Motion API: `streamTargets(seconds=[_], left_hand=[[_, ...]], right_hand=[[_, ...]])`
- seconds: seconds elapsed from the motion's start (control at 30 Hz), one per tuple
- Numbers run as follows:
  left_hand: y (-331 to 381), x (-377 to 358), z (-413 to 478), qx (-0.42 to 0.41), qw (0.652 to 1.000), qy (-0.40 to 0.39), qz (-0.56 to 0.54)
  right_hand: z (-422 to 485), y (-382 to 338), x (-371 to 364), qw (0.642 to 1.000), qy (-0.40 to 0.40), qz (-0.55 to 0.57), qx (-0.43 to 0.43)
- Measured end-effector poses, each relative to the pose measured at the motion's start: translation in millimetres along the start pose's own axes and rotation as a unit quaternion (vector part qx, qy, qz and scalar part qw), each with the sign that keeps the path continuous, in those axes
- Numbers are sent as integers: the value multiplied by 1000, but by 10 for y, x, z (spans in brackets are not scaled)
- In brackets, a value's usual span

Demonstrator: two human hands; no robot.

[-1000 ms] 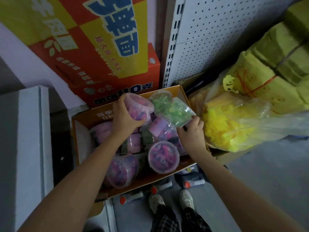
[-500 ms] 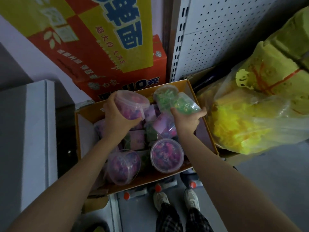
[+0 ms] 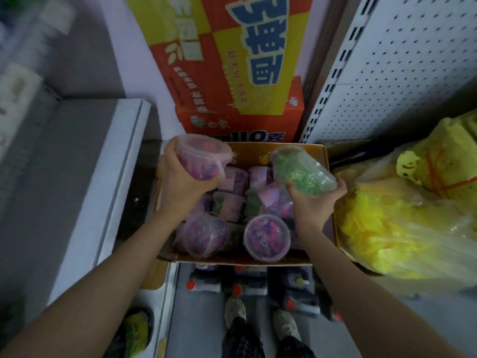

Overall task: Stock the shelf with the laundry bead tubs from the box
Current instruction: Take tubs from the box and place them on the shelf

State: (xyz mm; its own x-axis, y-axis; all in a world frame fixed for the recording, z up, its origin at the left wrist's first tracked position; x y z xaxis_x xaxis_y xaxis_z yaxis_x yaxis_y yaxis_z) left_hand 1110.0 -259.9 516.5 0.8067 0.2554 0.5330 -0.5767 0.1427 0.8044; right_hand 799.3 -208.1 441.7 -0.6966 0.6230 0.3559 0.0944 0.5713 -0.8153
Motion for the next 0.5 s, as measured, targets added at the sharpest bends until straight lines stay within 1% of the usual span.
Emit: streamTargets(seconds=[0.13, 0.23, 0.4, 0.5], left_hand=[[257, 493, -277, 27, 996, 81, 10], [561, 916, -561, 33, 988, 147, 36], [1076, 1832, -977, 43, 964, 245, 92], [1467, 2526, -1373, 35, 941, 320, 107]], right_hand=[[-312, -401, 79, 991, -99, 1, 88], [-679, -741, 102, 970, -182, -2, 160], [-1505, -1294, 23, 908, -328, -1, 259], [-2244, -1618, 24, 857, -406, 10, 317]])
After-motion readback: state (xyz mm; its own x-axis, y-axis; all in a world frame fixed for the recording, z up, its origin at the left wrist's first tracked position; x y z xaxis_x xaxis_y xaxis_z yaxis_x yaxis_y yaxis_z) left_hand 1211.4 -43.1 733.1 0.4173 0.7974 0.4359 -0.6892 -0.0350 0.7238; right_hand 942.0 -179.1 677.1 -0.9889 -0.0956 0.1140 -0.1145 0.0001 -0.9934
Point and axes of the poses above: each hand's wrist, its own z-axis towards the middle knuckle, its own x-axis out of the back of the hand, y = z × x, the point moved 8 cm from there along z, towards the middle knuckle, and after that the axes turned 11 degrees about -x, right-handed, at the moved point
